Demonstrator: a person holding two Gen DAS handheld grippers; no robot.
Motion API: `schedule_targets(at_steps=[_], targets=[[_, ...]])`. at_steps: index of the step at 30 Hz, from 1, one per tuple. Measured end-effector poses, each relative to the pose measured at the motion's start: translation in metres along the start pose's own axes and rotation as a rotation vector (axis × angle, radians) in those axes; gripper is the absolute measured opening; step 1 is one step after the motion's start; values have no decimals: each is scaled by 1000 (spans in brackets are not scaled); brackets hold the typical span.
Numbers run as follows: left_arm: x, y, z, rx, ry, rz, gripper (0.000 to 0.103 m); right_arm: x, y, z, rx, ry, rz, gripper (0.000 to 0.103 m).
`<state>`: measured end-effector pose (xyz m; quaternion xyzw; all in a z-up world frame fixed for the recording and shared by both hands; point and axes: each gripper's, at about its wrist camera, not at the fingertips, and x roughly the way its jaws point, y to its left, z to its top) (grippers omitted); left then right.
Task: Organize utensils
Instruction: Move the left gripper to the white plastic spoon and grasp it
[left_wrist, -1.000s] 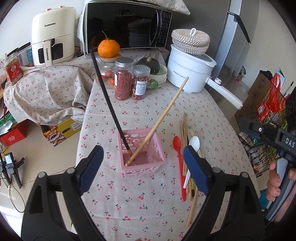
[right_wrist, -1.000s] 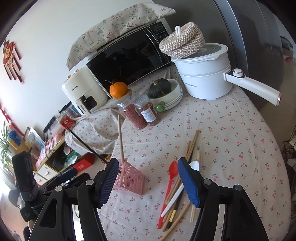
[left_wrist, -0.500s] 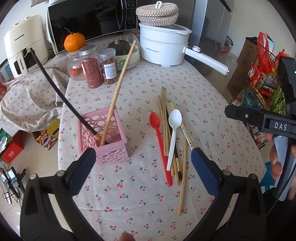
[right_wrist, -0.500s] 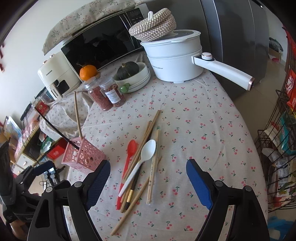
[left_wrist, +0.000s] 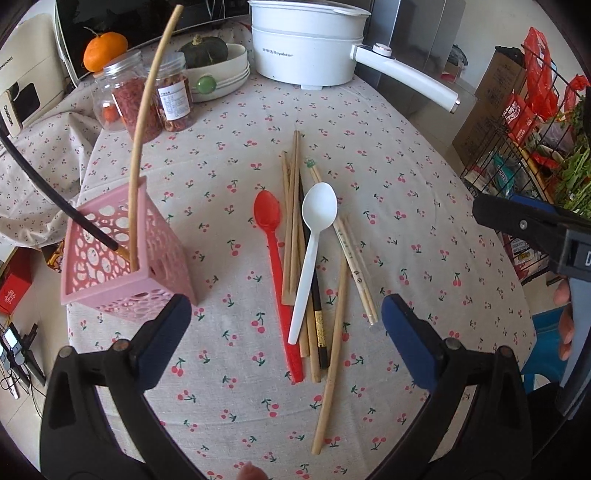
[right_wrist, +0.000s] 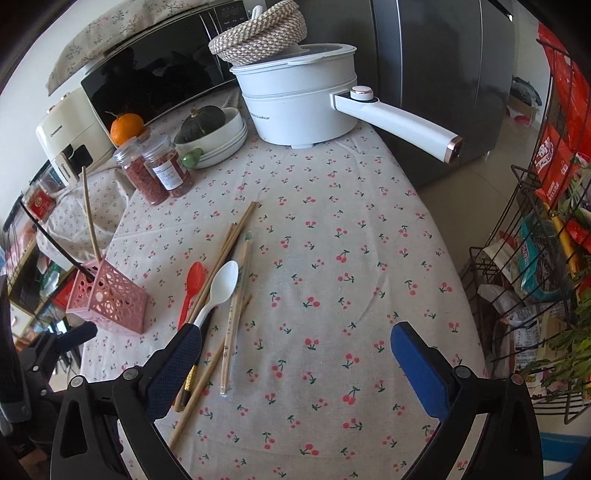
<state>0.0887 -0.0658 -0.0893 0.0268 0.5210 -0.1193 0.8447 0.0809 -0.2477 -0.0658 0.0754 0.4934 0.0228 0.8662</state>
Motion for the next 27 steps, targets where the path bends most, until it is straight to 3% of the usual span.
schedule_targets(at_steps=[3,12,17,19,25,27], targets=[[12,-10,11,3,62,-6,102,1,-10,2,20,6,-11,103],[52,-23,50,-49,100,68,102,8,-59,9,211,53,37,103],[78,-33,67,-31,144,42,66,13,-70,11,245,71,53,103],[88,-37,71,-15,162,48,59,14,-72,12,251,76,60,103],[105,-40,78,-6,185,57,55,18,-77,14,268,85,69,103],[108,-40,79,4,189,61,48,19,-77,14,272,88,74,103]])
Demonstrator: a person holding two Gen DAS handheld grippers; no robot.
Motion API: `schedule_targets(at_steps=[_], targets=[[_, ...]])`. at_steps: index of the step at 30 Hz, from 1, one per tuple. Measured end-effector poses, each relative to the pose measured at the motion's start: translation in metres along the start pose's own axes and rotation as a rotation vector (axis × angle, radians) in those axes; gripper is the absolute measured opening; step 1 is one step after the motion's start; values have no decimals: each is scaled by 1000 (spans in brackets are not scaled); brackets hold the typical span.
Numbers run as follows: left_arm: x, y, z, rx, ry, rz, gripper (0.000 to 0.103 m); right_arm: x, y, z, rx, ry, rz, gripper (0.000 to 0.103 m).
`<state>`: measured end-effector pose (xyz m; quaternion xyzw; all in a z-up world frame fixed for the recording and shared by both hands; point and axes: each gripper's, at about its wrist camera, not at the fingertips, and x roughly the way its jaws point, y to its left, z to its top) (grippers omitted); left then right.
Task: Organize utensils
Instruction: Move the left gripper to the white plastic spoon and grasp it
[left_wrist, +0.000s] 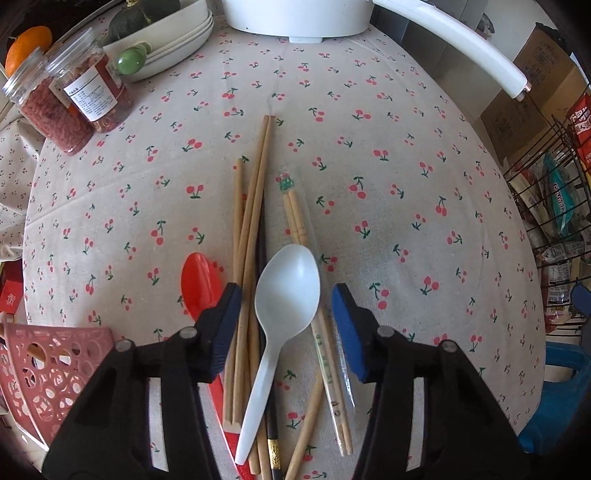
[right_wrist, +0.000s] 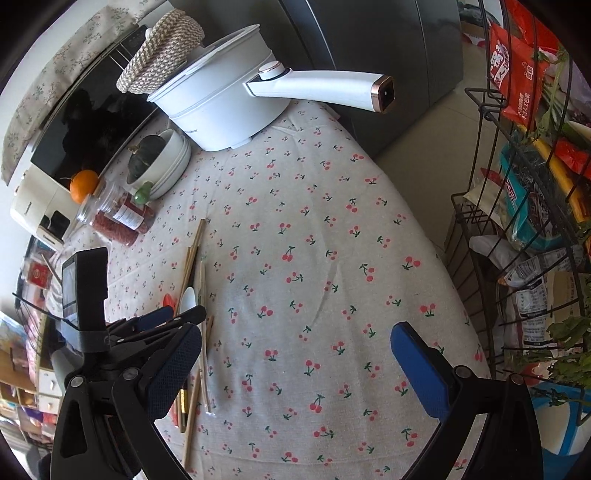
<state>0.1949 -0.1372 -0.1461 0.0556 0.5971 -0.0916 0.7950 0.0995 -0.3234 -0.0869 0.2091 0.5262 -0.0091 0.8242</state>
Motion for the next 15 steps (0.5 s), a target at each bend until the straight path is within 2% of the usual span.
schedule_targets(at_steps=[2,6,15], targets=[[-1,-2,1,20,-7,13,38,1,0,0,1,2,2,103],[-5,1,0,12,-23,-10,38,3,1,1,-1,5,3,103],[-73,17,-40,33,-187,-99,38,17,18,-1,10,32,33,103]])
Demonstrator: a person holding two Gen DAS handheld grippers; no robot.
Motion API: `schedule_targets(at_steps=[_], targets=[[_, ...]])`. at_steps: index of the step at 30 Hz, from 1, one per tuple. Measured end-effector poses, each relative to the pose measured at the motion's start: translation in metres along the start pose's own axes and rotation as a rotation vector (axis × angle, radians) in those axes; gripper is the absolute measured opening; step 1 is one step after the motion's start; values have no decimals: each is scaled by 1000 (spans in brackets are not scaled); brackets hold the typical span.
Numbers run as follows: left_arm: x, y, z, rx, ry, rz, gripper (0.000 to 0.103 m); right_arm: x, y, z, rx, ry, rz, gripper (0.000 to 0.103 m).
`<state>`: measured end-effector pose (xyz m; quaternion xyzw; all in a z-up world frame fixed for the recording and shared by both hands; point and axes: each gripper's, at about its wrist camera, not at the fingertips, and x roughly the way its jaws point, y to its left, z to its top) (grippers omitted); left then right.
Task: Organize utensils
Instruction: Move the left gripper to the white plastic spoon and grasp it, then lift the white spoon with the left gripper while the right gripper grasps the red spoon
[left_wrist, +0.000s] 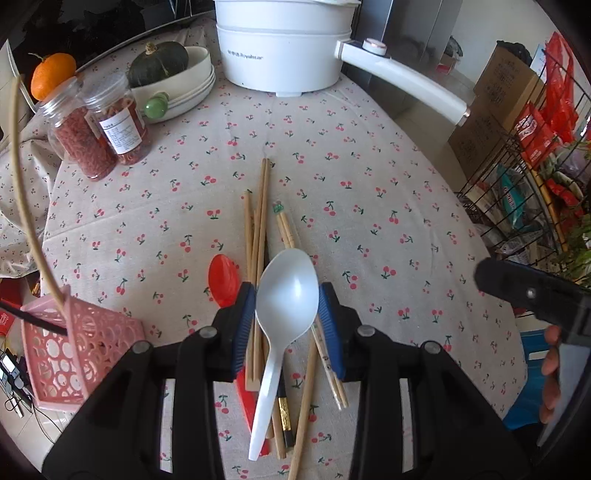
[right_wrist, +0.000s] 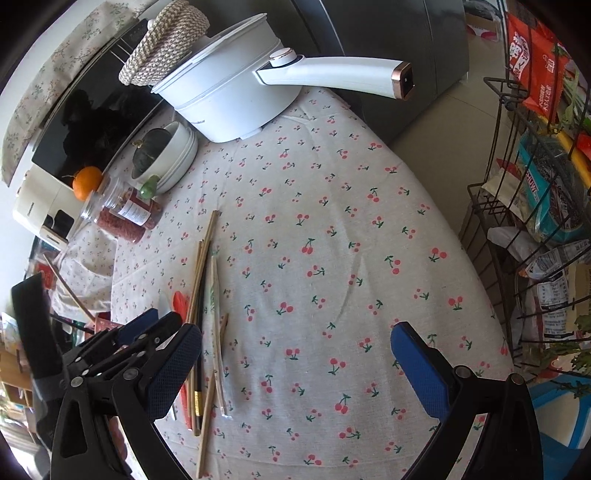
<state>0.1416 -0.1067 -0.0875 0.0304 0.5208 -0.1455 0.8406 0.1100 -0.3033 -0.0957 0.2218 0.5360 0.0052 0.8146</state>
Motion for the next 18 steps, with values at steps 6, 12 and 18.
schedule_targets(at_steps=[6,12,18], targets=[[-56,31,-19,-51,-116,-66,38,14,30,-4,-24,8,79,103],[-80,66,-42,-122,-196,-135,38,40,63,-5,-60,44,113,103],[-91,82,-55,-124,-207,-165,38,69,96,-5,-167,61,129,99]])
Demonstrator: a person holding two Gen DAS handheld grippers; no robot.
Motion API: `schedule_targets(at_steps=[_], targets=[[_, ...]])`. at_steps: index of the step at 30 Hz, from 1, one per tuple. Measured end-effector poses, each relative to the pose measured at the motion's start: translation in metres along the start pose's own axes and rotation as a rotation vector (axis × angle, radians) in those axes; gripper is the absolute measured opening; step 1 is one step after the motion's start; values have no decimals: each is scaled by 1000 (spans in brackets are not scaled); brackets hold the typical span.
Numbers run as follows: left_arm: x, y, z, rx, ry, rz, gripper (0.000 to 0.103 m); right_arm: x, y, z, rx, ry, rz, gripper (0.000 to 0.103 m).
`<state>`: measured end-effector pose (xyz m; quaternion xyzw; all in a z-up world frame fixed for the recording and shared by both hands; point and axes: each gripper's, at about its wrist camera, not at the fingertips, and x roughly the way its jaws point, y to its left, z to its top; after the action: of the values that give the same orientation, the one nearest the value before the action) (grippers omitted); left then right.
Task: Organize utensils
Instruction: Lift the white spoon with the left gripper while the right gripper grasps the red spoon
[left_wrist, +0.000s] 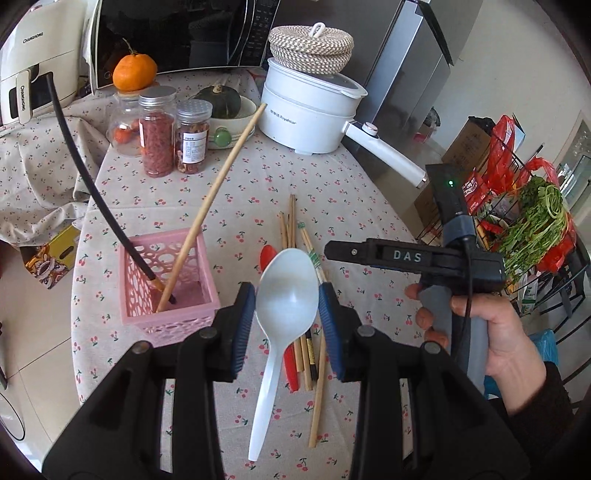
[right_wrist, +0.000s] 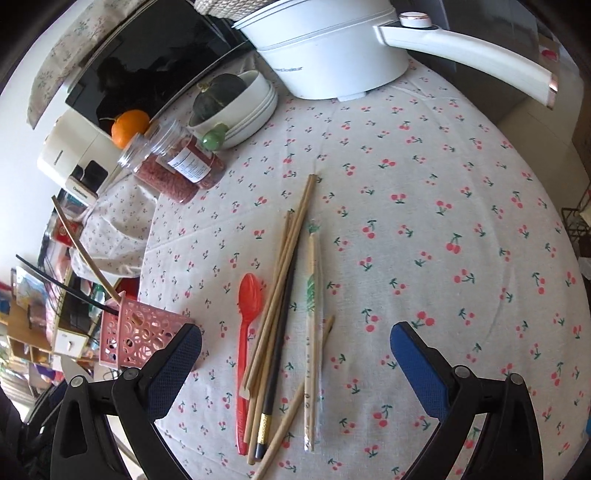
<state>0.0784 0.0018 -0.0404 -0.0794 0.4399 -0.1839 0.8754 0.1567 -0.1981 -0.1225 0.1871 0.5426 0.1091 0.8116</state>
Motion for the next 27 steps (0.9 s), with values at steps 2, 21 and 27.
schedule_targets(at_steps=[2,21,27], targets=[[-5,8,-1,-10,0,-5,38,10,12,2,-48,11,18,88],[-26,46,-3,-93,-40,-23,38,91,78,8,-288,41,-145,43],[-28,46,-1,-98,-59,-23,38,101,82,1,-346,39,-237,28]])
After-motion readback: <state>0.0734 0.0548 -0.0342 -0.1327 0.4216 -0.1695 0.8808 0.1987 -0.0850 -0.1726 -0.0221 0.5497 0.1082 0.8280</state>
